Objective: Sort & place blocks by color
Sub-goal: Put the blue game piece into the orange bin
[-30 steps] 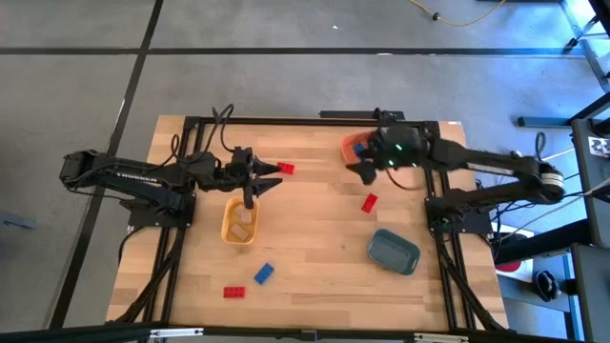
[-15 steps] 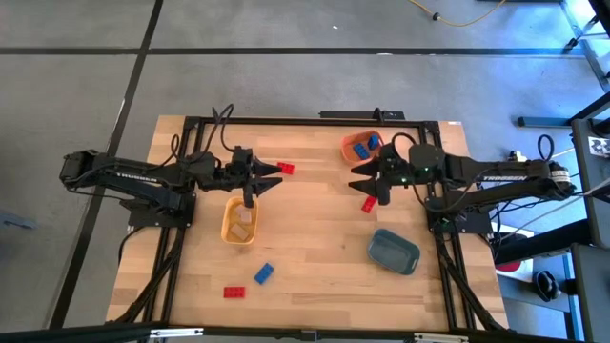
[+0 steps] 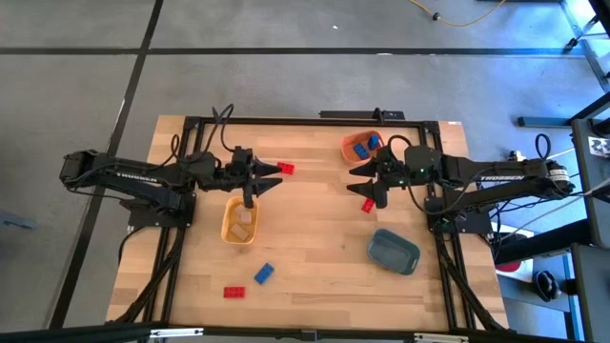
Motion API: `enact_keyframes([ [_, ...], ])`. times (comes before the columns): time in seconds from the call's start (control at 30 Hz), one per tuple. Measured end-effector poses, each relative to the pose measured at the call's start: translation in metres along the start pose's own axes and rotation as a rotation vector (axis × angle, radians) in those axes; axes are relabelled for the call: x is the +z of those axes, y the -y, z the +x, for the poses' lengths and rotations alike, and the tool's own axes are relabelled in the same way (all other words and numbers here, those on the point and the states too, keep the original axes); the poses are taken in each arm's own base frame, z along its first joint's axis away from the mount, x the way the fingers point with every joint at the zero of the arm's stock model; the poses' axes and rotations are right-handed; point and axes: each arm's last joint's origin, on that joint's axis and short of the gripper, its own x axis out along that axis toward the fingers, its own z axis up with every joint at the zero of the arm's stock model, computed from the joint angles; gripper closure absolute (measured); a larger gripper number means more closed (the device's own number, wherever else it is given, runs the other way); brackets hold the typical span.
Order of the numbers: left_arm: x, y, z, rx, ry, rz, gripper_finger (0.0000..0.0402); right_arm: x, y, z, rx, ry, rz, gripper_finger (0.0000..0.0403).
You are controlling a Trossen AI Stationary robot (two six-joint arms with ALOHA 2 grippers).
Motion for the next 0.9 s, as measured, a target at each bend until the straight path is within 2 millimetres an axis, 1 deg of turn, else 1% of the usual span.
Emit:
enact_keyframes([
  [0.8, -0.0001, 0.0001, 0.0000, -0.004, -0.002, 0.023, 0.0211, -0.0001, -0.0007, 0.0000, 0.024, -0.010, -0.016, 0.0061],
  [0.9, 0.0007, 0.0035, 0.0010, -0.008, -0.040, 0.020, 0.0211, -0.0001, -0.0007, 0.0000, 0.024, -0.010, -0.016, 0.0061],
])
